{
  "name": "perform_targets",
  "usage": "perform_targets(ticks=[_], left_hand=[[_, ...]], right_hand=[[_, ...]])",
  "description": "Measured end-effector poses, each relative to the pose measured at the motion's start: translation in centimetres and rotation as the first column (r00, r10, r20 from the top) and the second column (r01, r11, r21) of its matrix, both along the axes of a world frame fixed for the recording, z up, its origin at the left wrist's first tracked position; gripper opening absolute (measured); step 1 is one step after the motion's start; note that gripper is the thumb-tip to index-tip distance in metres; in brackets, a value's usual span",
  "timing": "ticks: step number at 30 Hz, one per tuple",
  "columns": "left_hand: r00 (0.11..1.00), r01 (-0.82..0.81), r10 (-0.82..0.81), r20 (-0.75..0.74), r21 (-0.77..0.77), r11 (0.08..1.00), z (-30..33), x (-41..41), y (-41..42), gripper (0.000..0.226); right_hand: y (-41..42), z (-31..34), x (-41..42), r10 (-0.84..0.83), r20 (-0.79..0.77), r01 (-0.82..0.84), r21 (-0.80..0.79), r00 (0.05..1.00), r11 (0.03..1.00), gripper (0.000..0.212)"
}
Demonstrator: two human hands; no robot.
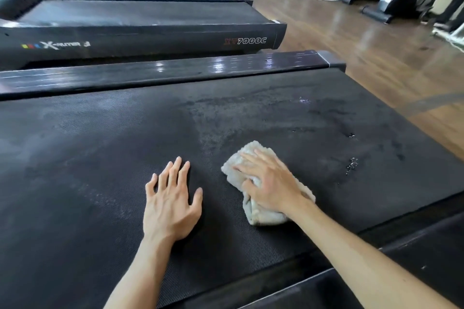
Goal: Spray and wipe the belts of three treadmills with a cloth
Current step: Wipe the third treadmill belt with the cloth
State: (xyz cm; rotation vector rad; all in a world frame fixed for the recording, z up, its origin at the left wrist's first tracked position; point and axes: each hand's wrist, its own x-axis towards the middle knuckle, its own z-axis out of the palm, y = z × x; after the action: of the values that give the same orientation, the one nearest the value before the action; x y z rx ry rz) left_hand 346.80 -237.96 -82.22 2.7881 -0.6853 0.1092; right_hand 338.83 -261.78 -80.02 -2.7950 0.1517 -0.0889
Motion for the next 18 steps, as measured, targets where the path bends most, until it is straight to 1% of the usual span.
perform_targets(ticks=[2, 4, 6, 7, 8, 9, 10, 11, 12, 13, 15, 17, 18], left_hand=[[1.000, -0.002, 0.002, -0.004, 0.005, 1.000, 0.0, 0.0, 0.0, 0.080], [1.000, -0.003, 0.003, -0.002, 0.018, 1.000, 0.1, -0.2, 0.0, 0.080], [1.000, -0.002, 0.002, -0.007, 0.023, 1.000, 0.1, 0.0, 0.0, 0.080], [1.000, -0.003, 0.003, -0.009, 0.023, 1.000, 0.2, 0.0, 0.0, 0.080], [1.000, -0.005, 0.005, -0.007, 0.021, 1.000, 0.1, 0.0, 0.0, 0.080], [1.000, -0.005, 0.005, -0.003, 0.018, 1.000, 0.1, 0.0, 0.0, 0.080], [1.000, -0.002, 0.002, -0.002, 0.015, 1.000, 0.1, 0.0, 0.0, 0.080], [1.000, 0.001, -0.001, -0.004, 0.014, 1.000, 0.1, 0.0, 0.0, 0.079], [1.000, 0.001, -0.001, -0.005, 0.013, 1.000, 0.1, 0.0, 0.0, 0.079], [1.000, -0.001, 0.001, -0.001, 0.012, 1.000, 0.1, 0.0, 0.1, 0.079], [1.000, -0.002, 0.002, -0.002, 0.011, 1.000, 0.1, -0.1, 0.1, 0.079], [1.000, 0.001, -0.001, -0.004, 0.013, 1.000, 0.1, 0.0, 0.0, 0.079], [1.000, 0.002, -0.002, -0.002, 0.013, 1.000, 0.1, -0.1, 0.0, 0.079]], right_hand=[[-3.0, -0.4, 1.0, -0.118, 0.012, 0.118, -0.078, 0.993, 0.990, 0.053], [-4.0, -0.4, 4.5, -0.251, -0.014, 0.248, -0.113, 0.968, 0.962, 0.043], [-2.5, 0.6, 7.8, -0.318, 0.015, 0.318, -0.037, 0.948, 0.947, 0.044], [-0.9, 1.3, 8.3, -0.286, 0.068, 0.288, -0.016, 0.956, 0.957, 0.042], [0.9, 2.0, 7.8, -0.194, 0.087, 0.201, -0.085, 0.977, 0.976, 0.037], [2.2, 2.3, 6.6, -0.071, 0.091, 0.081, -0.114, 0.993, 0.990, 0.032], [2.8, 2.3, 4.8, 0.039, 0.070, -0.036, -0.047, 0.997, 0.998, 0.031], [2.8, 2.1, 2.6, 0.096, 0.060, -0.098, 0.025, 0.994, 0.995, 0.035], [2.3, 1.4, 0.5, 0.118, 0.046, -0.119, 0.035, 0.992, 0.992, 0.039], [1.1, 0.4, -0.9, 0.096, 0.057, -0.095, -0.013, 0.994, 0.995, 0.041], [-2.1, -0.8, -1.3, -0.025, 0.100, 0.032, -0.065, 0.995, 0.997, 0.040], [-3.4, -0.4, 1.1, -0.207, 0.121, 0.219, -0.096, 0.971, 0.971, 0.042], [-3.1, -0.1, 3.1, -0.299, 0.131, 0.312, -0.095, 0.945, 0.945, 0.049]])
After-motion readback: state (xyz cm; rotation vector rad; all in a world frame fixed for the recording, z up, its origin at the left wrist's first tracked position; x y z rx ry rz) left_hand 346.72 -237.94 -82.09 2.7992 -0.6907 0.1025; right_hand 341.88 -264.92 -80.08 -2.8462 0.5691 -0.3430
